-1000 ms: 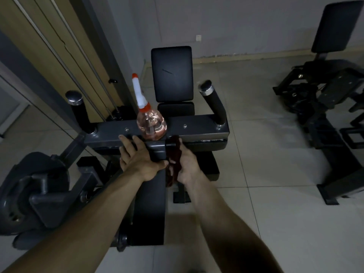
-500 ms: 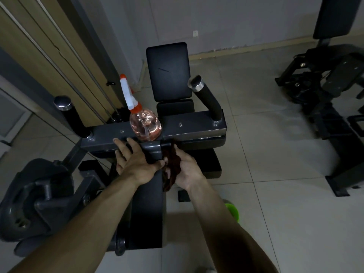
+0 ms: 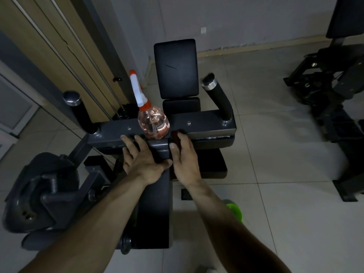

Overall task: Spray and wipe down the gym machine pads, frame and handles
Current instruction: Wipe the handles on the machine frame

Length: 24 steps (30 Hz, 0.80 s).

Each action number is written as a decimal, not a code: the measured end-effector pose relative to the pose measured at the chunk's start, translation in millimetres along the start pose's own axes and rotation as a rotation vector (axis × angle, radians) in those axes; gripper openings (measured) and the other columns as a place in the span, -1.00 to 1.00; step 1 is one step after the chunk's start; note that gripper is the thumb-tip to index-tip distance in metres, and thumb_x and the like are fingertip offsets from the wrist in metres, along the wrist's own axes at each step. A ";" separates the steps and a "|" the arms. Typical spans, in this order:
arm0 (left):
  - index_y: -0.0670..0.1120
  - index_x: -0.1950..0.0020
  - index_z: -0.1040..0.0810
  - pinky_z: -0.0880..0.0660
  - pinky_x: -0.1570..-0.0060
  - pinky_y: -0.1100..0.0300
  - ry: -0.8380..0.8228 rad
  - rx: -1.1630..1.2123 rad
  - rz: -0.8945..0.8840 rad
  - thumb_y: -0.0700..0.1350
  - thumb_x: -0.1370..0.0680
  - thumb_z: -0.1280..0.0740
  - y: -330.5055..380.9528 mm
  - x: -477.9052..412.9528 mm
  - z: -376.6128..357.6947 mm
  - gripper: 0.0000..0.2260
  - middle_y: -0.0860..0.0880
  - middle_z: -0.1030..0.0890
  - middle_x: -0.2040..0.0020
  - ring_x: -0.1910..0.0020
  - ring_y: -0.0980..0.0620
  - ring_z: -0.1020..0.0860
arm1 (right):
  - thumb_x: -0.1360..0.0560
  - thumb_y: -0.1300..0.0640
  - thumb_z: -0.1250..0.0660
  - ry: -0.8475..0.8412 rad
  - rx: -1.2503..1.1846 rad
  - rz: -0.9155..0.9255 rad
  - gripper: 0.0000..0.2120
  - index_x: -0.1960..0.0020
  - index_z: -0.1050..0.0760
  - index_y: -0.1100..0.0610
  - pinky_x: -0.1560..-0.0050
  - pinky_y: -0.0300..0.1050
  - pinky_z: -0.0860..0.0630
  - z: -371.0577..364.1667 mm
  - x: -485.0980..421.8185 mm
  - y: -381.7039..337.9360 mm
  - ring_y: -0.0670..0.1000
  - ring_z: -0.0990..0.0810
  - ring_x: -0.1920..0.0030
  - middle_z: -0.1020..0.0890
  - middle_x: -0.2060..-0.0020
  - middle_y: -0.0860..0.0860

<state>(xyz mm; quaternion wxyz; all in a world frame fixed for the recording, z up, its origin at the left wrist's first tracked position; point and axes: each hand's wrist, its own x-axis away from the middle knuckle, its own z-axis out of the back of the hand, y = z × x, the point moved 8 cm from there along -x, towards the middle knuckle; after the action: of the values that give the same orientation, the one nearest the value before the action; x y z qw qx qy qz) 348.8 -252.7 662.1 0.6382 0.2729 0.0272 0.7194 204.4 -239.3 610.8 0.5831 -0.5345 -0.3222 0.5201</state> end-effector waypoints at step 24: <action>-0.02 -0.62 0.42 0.16 -0.60 -0.20 0.004 0.035 -0.039 0.26 -0.43 -0.52 1.3 -0.6 -1.3 0.23 -0.07 0.64 -0.49 -0.60 -0.23 0.38 | -0.71 0.07 -0.25 0.086 -0.638 -0.986 -0.75 0.04 -0.60 0.16 0.50 -0.22 -0.41 5.9 20.9 -6.3 -0.05 -0.52 0.51 -0.62 0.32 0.07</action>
<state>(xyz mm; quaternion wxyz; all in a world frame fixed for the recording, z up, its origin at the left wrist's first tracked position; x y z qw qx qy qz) 347.1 -253.1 661.2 0.6472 0.2821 0.0466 0.7067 205.8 -217.0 614.4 0.5792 -0.4911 -0.6492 0.0428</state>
